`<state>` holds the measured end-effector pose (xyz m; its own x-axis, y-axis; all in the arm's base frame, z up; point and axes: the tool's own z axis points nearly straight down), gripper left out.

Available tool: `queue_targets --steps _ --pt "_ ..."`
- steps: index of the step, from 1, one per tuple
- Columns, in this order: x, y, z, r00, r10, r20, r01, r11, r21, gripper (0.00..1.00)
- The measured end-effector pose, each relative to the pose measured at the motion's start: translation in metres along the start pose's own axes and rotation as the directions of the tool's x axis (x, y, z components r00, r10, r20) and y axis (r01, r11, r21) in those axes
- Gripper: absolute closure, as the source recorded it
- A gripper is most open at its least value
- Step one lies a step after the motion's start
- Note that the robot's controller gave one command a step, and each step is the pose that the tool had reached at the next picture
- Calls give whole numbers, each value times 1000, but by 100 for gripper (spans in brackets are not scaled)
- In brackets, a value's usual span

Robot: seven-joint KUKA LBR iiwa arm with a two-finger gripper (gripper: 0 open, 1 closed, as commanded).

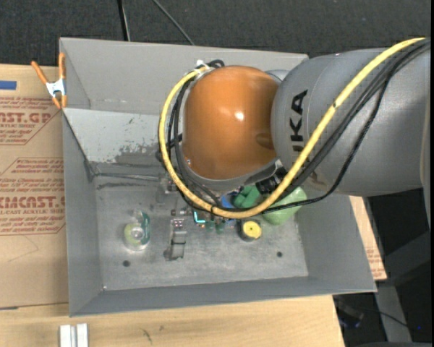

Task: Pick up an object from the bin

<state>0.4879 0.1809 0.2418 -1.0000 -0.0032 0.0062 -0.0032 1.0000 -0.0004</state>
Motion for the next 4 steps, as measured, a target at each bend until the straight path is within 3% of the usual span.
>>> queue_targets --steps 1,2,3,4 --pt "-16 14 87 991 135 1 -135 991 0 0" --pt "-42 -2 172 982 -187 10 187 982 0 0" --pt "-43 -3 170 983 -185 14 185 983 -1 100" --pt "-41 -2 171 983 -186 7 186 983 -1 0"
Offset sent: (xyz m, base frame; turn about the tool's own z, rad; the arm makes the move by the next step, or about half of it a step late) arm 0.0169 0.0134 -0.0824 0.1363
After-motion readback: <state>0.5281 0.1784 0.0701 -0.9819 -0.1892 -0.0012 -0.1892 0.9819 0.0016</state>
